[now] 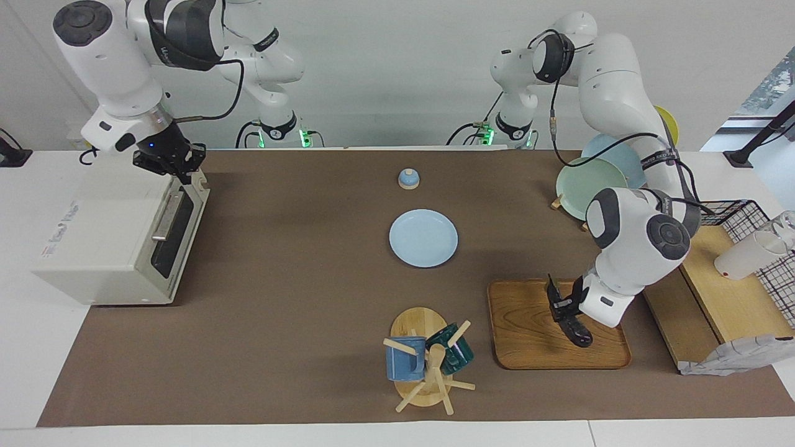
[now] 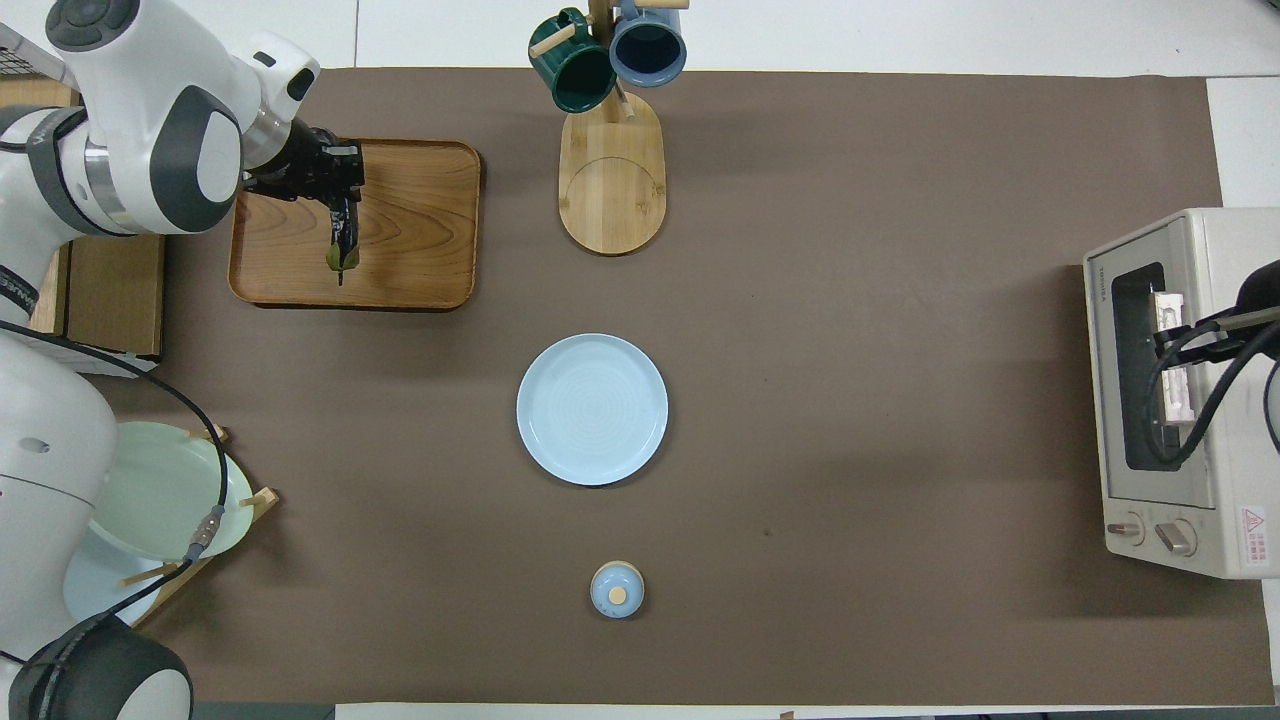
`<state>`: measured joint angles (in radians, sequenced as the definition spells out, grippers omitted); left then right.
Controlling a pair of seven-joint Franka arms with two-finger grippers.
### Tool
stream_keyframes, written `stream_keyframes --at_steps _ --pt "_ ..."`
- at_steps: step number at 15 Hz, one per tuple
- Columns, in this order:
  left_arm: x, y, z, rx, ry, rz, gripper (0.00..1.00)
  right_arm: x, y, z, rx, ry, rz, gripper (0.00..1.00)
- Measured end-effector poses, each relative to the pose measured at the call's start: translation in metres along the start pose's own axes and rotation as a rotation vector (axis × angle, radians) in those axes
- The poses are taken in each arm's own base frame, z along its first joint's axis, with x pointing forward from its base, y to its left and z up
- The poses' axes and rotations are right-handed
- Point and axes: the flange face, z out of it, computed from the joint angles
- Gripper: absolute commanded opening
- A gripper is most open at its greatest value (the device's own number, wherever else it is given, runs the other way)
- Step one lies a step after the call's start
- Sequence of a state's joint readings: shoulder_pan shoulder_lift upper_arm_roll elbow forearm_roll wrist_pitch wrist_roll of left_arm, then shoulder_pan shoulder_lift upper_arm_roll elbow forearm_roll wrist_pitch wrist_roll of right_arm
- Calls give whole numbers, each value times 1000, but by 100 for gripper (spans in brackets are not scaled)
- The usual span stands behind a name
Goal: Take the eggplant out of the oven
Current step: 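Lower the eggplant onto the wooden tray and open the left gripper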
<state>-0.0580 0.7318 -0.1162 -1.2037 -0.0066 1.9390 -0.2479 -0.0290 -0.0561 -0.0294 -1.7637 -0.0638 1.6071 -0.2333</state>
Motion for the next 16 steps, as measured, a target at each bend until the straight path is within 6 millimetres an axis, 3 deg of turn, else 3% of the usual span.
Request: stream_keyframes --at_steps 5,6,7,12,14,16 --pt "3 4 9 3 32 13 0 1 -1 1 19 3 8 100" --pt "2 4 12 2 35 15 71 1 0 0 19 5 12 100" --pt "2 4 14 3 34 15 100 0 1 -1 18 7 15 100" --pt "0 4 6 8 18 18 100 2 -2 -5 16 15 29 100" --pt "0 4 -22 3 50 18 100 2 -3 -6 16 12 48 100" --pt "-5 5 -71 -2 100 19 100 2 -4 -5 17 8 67 100"
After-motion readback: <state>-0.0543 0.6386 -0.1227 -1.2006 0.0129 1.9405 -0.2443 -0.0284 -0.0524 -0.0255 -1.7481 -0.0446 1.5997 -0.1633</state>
